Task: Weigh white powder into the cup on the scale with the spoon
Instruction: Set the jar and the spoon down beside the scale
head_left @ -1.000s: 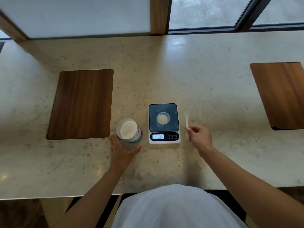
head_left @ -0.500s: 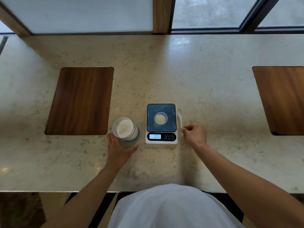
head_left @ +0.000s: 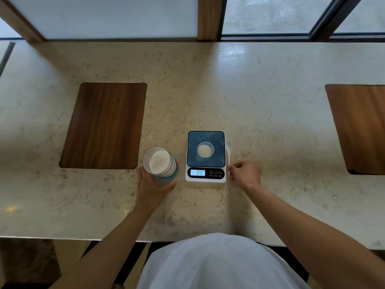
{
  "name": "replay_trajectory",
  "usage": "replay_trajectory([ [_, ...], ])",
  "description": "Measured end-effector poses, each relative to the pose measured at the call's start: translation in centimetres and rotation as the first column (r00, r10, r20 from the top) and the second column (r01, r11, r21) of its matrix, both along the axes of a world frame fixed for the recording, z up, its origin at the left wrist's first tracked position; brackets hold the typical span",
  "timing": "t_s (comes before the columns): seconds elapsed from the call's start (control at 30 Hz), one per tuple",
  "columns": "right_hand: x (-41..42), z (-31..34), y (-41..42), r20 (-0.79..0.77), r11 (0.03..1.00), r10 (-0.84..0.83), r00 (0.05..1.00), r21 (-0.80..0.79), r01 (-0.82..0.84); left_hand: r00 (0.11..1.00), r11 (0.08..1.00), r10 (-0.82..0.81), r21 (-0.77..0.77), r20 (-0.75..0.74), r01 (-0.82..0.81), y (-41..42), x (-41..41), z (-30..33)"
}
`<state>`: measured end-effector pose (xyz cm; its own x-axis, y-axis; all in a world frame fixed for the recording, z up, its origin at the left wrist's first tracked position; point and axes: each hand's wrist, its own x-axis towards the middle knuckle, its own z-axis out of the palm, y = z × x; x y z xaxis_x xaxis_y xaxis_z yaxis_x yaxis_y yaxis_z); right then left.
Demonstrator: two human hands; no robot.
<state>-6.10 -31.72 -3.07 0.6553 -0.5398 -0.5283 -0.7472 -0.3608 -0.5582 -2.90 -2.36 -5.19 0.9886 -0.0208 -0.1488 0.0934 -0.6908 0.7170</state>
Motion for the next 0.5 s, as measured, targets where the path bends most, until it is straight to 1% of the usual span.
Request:
replay_trajectory([
  [0.2, 0.12, -0.01, 0.22, -0.007, 1.000, 0.011, 1.000, -0.018, -0.011, 1.000, 1.000, -0.021, 0.004, 0.022, 0.021, -0.02, -0.21, 0.09],
  [0.3, 0.07, 0.04, 0.38, 0.002, 1.000, 0.014, 1.000, -0.019, -0.013, 1.000, 0.999, -0.020, 0.027, 0.008, 0.019, -0.04, -0.23, 0.03],
  [0.5, -0.12, 0.23, 0.43, 0.017, 0.999, 0.032, 0.999, -0.024, -0.031, 0.999, 1.000, -0.022, 0.020, -0.026, 0.023, -0.05, 0.09, 0.29],
])
